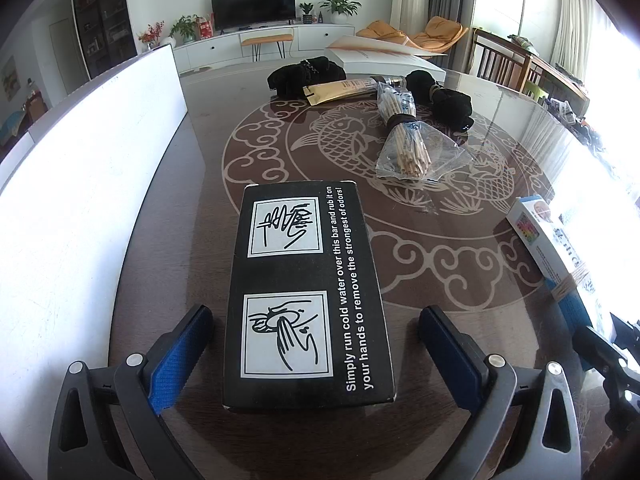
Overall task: Organize objects
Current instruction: 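Grasp the blue-and-white nail cream box with the right tool while the left tool holds the black box, then carry both held boxes into the white box and open both tools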
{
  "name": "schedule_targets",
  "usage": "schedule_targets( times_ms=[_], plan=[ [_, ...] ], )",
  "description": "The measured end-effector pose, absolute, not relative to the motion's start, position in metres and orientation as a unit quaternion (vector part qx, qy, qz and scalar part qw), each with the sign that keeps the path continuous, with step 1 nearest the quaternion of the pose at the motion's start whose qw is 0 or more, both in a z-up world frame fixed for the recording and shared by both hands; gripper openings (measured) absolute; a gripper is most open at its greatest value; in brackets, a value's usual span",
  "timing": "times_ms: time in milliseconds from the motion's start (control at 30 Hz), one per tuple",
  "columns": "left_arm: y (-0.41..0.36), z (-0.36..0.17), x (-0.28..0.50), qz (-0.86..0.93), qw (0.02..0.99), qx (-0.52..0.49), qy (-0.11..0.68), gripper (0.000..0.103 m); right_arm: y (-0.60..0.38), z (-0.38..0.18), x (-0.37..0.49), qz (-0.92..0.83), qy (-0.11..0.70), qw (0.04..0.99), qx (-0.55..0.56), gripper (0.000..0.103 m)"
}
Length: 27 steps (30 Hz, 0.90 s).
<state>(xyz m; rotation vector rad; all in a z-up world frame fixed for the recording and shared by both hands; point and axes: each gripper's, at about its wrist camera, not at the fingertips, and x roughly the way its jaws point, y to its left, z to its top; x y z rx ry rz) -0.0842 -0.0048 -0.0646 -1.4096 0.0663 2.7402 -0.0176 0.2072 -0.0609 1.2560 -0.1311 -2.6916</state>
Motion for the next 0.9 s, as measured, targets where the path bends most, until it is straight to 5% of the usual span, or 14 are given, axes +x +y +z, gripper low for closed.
schedule_targets(
  times_ms=[133, 367, 600, 633, 667, 700, 900],
  plan=[
    [-0.004, -0.065, -0.084, 0.889, 0.030, -0.457, 0.021, 0.103, 0.236, -0.042, -0.010, -0.918, -0.101, 0.083, 0.374, 0.084],
    [-0.005, -0.066, -0.084, 0.889, 0.030, -0.457, 0.021, 0.103, 0.254, -0.041, -0.035, -0.894, -0.143, 0.077, 0.418, 0.085],
    [-0.011, -0.065, -0.085, 0.860, 0.030, -0.509, 0.023, 0.103, 0.199, -0.050, -0.086, -0.834, -0.034, 0.127, 0.537, 0.085],
    [-0.011, -0.065, -0.086, 0.860, 0.027, -0.510, 0.021, 0.103, 0.195, -0.055, -0.092, -0.825, -0.027, 0.125, 0.550, 0.080],
    [-0.013, -0.064, -0.085, 0.864, 0.023, -0.503, 0.018, 0.090, 0.191, -0.057, -0.094, -0.823, -0.016, 0.119, 0.555, 0.073],
    [-0.014, -0.059, -0.081, 0.873, 0.021, -0.488, 0.017, 0.060, 0.188, -0.056, -0.094, -0.825, 0.002, 0.111, 0.555, 0.045],
    [-0.023, -0.044, -0.059, 0.876, 0.070, -0.476, -0.026, 0.058, 0.209, -0.033, -0.070, -0.834, -0.045, 0.106, 0.540, 0.044]
  ],
)
